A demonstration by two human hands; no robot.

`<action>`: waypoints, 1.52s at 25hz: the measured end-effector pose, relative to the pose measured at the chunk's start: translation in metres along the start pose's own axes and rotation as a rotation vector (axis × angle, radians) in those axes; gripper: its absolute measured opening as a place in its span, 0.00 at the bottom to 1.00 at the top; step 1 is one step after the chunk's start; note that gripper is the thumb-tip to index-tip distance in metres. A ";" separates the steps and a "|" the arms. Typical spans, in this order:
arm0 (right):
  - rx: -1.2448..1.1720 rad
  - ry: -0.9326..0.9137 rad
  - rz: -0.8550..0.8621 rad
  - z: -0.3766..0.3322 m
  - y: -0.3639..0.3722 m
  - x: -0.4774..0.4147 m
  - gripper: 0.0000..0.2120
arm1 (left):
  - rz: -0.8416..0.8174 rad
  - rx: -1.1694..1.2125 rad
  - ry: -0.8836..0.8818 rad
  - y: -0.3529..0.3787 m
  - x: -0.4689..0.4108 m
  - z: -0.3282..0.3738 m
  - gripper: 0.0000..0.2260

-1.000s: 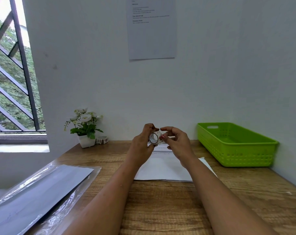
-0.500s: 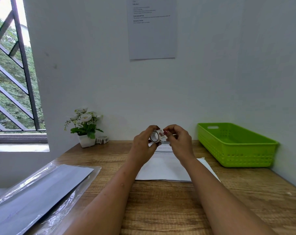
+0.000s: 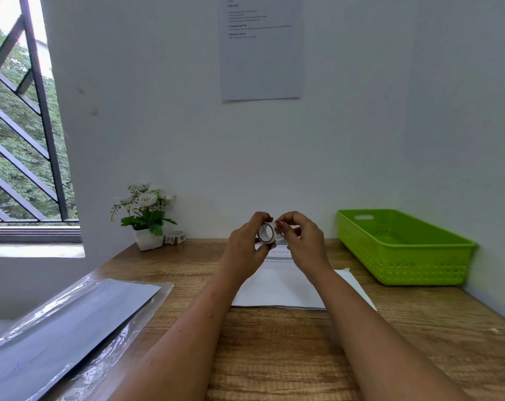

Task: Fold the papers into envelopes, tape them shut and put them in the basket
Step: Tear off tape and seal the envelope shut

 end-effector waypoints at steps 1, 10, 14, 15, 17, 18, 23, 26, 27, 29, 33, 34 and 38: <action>-0.013 0.009 0.008 0.001 0.000 0.000 0.05 | 0.011 0.002 -0.006 -0.001 0.000 -0.002 0.19; -0.250 0.205 0.030 0.021 -0.002 0.003 0.06 | 0.022 -0.068 -0.186 -0.007 0.003 -0.031 0.16; -0.323 0.251 0.071 0.026 -0.005 0.004 0.07 | -0.005 -0.297 -0.436 -0.018 0.013 -0.071 0.12; -0.339 0.262 0.080 0.027 -0.005 0.005 0.09 | -0.013 -0.364 -0.482 -0.024 0.017 -0.083 0.11; -0.380 0.285 0.097 0.029 -0.006 0.005 0.08 | -0.043 -0.472 -0.594 -0.032 0.027 -0.111 0.09; -0.404 0.298 0.104 0.029 -0.006 0.005 0.06 | -0.059 -0.497 -0.664 -0.035 0.033 -0.124 0.08; -0.492 0.381 0.128 0.034 -0.005 0.007 0.02 | -0.115 -0.654 -0.783 -0.038 0.034 -0.128 0.17; -0.539 0.423 0.149 0.037 -0.005 0.009 0.03 | -0.037 -0.269 -0.619 -0.028 0.007 -0.079 0.11; -0.548 0.422 0.157 0.037 -0.006 0.009 0.03 | -0.077 -0.012 -0.594 -0.015 0.001 -0.060 0.09; -0.555 0.419 0.165 0.037 -0.006 0.009 0.03 | -0.201 0.328 -0.565 0.012 -0.002 -0.024 0.07; -0.573 0.422 0.163 0.032 -0.006 0.008 0.03 | -0.162 0.437 -0.539 0.019 -0.004 -0.005 0.05; -0.557 0.426 0.153 0.031 -0.004 0.008 0.04 | -0.123 0.480 -0.568 0.016 -0.004 -0.010 0.03; -0.530 0.470 0.119 0.032 0.001 0.011 0.02 | -0.104 0.594 -0.652 0.013 -0.002 -0.022 0.06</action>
Point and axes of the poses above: each hand's wrist, its own x-axis away from the middle knuckle, its own y-axis out of the palm, z = x × y, the point moved 9 cm from there along -x, towards the middle knuckle, and after that the axes turned 6 degrees about -y, right-handed, at the moved point
